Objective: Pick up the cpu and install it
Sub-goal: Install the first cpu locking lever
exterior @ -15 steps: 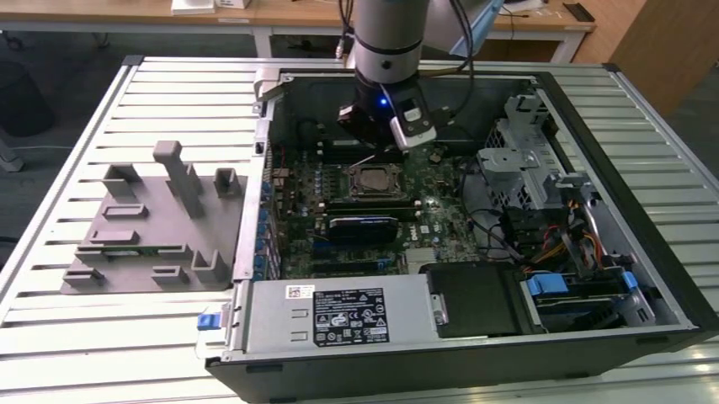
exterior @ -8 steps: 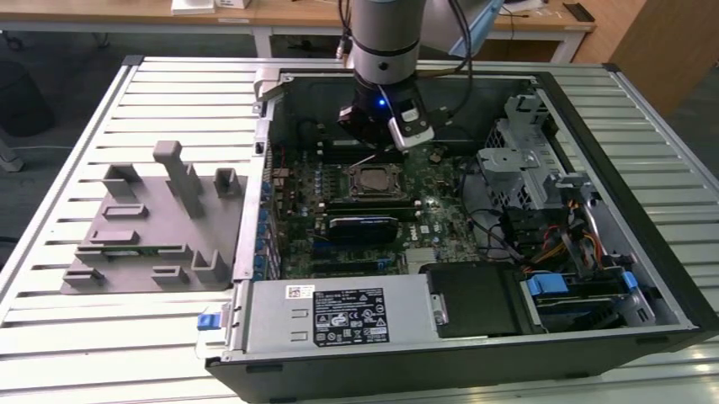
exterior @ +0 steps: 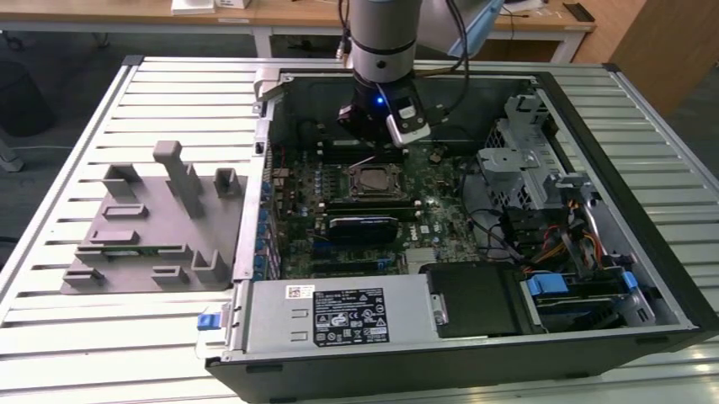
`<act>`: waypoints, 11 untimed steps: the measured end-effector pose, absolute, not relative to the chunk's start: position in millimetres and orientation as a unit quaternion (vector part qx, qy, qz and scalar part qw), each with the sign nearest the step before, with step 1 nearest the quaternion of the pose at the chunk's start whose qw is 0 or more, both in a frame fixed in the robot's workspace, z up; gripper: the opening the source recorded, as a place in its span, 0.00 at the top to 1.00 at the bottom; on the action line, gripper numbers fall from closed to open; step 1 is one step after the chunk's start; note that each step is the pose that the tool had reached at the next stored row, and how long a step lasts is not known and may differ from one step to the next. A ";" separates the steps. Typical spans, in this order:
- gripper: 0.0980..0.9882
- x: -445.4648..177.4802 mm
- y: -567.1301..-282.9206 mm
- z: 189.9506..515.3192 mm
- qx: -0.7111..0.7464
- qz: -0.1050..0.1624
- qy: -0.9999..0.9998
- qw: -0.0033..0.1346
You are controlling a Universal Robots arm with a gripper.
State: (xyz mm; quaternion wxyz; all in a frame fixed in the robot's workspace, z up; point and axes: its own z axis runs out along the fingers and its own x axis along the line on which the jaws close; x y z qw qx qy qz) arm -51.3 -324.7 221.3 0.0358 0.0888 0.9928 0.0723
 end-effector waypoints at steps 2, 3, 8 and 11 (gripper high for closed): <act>0.99 -51.5 -323.3 219.8 0.090 0.066 0.993 0.037; 0.99 -51.7 -322.8 219.0 0.090 0.063 0.993 0.038; 0.99 -54.3 -320.5 214.9 0.094 0.056 0.993 0.046; 0.99 -56.7 -320.1 213.4 0.095 0.055 0.992 0.057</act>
